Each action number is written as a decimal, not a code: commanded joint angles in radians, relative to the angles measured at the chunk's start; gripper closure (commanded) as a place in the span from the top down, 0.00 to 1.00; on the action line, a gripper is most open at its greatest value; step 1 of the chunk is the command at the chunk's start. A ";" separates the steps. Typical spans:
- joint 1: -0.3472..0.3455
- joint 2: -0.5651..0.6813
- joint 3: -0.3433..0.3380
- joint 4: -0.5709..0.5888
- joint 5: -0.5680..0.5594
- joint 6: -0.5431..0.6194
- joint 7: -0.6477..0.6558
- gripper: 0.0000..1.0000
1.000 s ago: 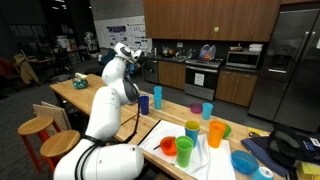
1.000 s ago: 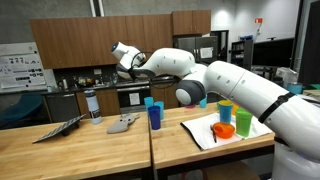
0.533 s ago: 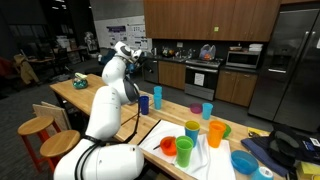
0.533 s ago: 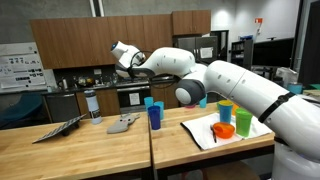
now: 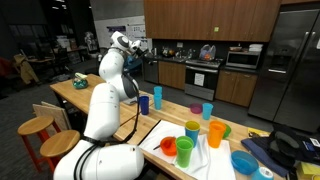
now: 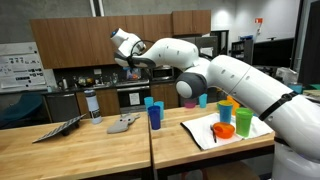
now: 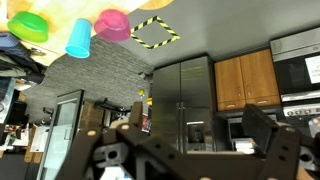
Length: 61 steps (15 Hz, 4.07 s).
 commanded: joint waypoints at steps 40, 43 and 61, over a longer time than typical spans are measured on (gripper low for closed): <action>-0.136 -0.234 0.287 -0.025 0.335 -0.026 -0.725 1.00; -0.150 -0.243 0.307 -0.032 0.376 -0.091 -0.819 1.00; -0.135 -0.285 0.263 -0.021 0.304 -0.302 -0.839 1.00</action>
